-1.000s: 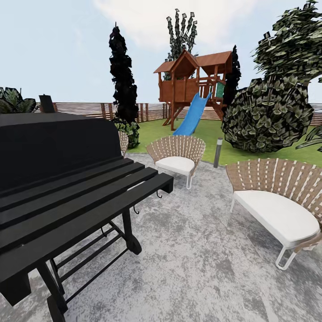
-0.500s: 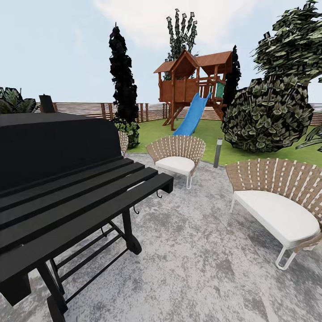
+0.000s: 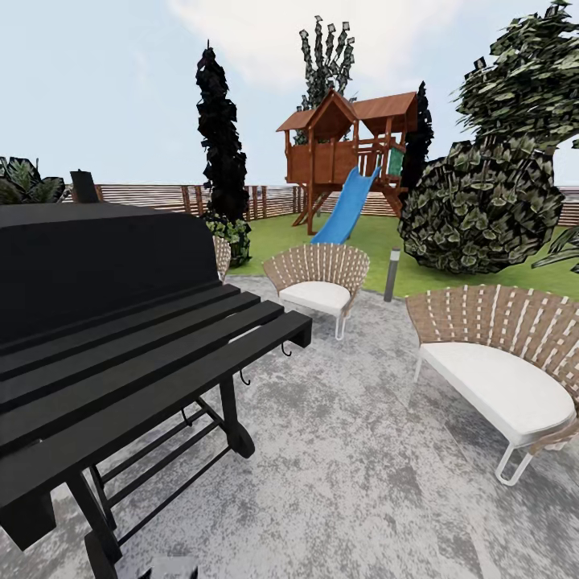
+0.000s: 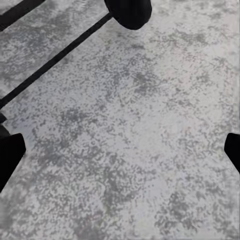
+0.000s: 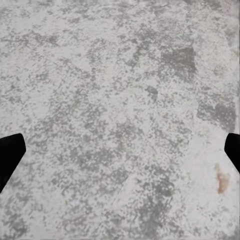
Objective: Pick up the pesticide atomizer in the garden and spray insectifuge to fully cover both potted plants in the garden.
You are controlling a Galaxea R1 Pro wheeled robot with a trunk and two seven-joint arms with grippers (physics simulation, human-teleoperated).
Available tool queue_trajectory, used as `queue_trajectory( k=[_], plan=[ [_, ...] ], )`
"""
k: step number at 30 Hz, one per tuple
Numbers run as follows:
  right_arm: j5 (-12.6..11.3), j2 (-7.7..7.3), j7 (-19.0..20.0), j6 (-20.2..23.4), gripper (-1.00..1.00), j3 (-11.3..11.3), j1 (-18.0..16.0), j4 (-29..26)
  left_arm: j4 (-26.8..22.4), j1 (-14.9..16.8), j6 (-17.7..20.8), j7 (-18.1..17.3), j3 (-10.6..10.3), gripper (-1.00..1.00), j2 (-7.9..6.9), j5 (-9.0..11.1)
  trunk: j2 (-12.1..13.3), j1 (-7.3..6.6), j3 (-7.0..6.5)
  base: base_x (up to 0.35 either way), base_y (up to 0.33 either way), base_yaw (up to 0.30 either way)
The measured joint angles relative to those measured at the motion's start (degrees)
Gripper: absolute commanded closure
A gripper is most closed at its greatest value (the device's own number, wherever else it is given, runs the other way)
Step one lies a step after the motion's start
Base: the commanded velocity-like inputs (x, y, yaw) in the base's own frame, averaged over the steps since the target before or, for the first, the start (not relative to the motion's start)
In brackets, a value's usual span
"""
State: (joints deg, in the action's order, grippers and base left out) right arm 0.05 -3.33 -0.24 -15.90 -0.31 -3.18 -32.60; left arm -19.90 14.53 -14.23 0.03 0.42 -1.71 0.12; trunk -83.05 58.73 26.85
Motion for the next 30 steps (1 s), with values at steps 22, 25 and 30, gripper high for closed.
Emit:
queue_trajectory(
  k=[22,25,30],
  plan=[
    [-0.05,-0.02,0.08,0.17,-1.00,-0.08,-0.03,2.48,1.42,-4.18,-0.09,-0.11,-0.01,-1.00,-0.49,0.52,0.00,0.00,0.02,0.000,0.000,-0.223],
    [-0.05,-0.02,0.08,0.17,-1.00,-0.09,-0.03,2.48,1.42,-4.18,-0.09,-0.11,-0.01,-1.00,-0.49,0.52,0.00,0.00,0.02,0.000,0.000,-0.267],
    [-0.05,-0.02,0.08,0.17,-1.00,-0.09,-0.03,2.48,1.42,-4.17,-0.09,-0.11,-0.01,-1.00,-0.49,0.55,0.00,0.00,0.02,0.000,0.000,-0.268]
  ],
)
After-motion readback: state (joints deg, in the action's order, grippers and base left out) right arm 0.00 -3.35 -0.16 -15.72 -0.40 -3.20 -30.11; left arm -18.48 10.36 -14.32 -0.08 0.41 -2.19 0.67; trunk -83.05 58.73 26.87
